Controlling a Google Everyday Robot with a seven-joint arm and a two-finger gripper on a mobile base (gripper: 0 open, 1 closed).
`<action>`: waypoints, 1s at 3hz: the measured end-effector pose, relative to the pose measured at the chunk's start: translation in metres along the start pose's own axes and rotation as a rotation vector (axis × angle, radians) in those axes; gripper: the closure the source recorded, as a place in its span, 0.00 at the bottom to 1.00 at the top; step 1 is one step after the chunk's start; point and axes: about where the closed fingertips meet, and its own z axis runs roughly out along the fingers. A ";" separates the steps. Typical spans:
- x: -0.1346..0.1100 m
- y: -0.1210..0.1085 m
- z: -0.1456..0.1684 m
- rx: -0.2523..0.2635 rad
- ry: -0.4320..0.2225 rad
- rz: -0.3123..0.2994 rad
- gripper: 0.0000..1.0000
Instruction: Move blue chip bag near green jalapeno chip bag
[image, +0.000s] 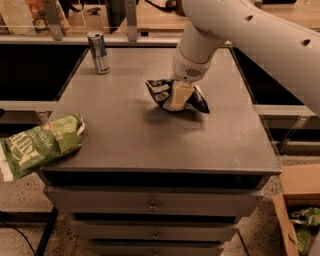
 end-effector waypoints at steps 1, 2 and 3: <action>-0.008 -0.003 0.004 -0.011 -0.012 0.004 0.64; -0.011 -0.005 0.002 -0.017 -0.029 0.012 0.87; -0.017 -0.004 -0.003 -0.019 -0.049 0.010 1.00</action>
Offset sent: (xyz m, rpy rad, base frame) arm 0.0053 0.0119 0.0103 0.0541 0.0222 -0.0059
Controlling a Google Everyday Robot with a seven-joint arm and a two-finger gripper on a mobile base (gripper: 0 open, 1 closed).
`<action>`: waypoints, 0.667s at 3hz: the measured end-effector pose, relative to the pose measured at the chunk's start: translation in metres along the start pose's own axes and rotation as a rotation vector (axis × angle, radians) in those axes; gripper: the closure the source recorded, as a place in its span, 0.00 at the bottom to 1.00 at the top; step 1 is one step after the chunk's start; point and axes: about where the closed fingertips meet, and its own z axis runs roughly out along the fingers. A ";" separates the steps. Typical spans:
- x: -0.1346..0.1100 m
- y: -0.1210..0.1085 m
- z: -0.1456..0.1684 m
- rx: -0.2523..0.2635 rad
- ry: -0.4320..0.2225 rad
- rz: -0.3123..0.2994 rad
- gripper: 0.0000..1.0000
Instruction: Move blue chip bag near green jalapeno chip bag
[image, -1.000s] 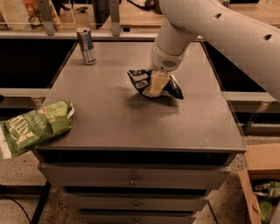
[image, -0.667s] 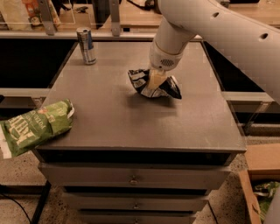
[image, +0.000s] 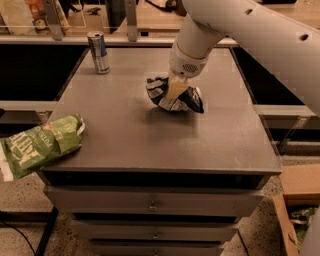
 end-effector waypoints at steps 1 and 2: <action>-0.019 0.006 -0.013 0.000 -0.031 -0.023 1.00; -0.049 0.022 -0.037 0.007 -0.060 -0.077 1.00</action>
Offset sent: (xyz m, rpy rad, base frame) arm -0.0620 0.0613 0.0817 0.0582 -0.0673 0.1482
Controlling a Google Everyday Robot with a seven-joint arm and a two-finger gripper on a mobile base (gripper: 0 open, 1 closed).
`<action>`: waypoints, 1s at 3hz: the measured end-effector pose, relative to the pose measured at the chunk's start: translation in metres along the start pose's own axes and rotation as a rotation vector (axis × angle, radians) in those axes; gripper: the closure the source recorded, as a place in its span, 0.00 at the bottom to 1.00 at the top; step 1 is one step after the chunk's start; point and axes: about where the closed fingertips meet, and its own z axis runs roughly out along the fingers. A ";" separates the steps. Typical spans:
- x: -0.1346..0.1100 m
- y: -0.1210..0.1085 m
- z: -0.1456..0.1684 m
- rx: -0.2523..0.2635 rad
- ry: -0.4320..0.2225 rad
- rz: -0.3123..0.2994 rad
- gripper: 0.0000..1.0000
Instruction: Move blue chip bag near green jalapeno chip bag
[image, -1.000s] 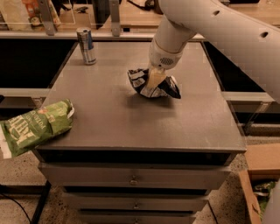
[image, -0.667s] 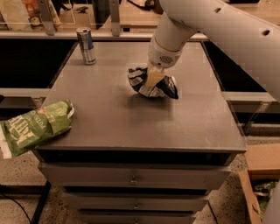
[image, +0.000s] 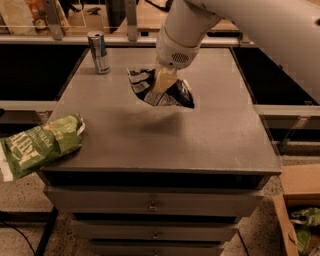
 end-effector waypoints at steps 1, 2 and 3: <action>-0.032 0.014 -0.020 0.002 -0.030 -0.054 1.00; -0.068 0.031 -0.018 -0.032 -0.055 -0.124 1.00; -0.098 0.044 -0.006 -0.068 -0.073 -0.190 1.00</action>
Offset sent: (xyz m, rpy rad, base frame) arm -0.0686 0.0962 0.0337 0.0193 0.0041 0.2366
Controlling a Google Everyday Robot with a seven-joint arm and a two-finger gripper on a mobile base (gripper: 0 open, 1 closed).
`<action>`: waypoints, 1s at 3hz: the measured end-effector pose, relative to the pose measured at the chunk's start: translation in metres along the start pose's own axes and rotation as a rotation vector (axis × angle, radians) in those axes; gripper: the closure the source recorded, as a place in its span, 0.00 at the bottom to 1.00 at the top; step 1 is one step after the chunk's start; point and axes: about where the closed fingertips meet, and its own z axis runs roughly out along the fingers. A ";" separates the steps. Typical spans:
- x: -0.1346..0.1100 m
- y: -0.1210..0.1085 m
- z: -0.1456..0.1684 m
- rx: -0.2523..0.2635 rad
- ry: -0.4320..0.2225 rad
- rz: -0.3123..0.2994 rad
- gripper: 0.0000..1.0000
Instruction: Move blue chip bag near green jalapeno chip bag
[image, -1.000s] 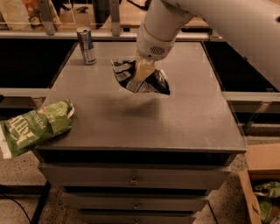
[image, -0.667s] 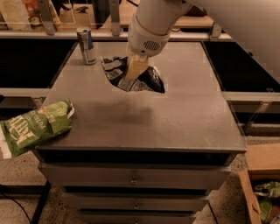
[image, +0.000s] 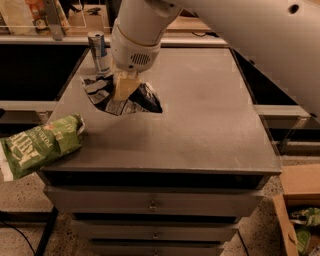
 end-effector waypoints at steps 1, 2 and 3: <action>-0.012 0.001 0.017 -0.032 0.005 -0.014 0.82; -0.014 0.000 0.030 -0.052 0.020 -0.006 0.59; -0.008 -0.003 0.038 -0.071 0.021 0.023 0.36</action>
Offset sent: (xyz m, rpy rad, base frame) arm 0.0046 0.0302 -0.0361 -0.0599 0.0617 0.0067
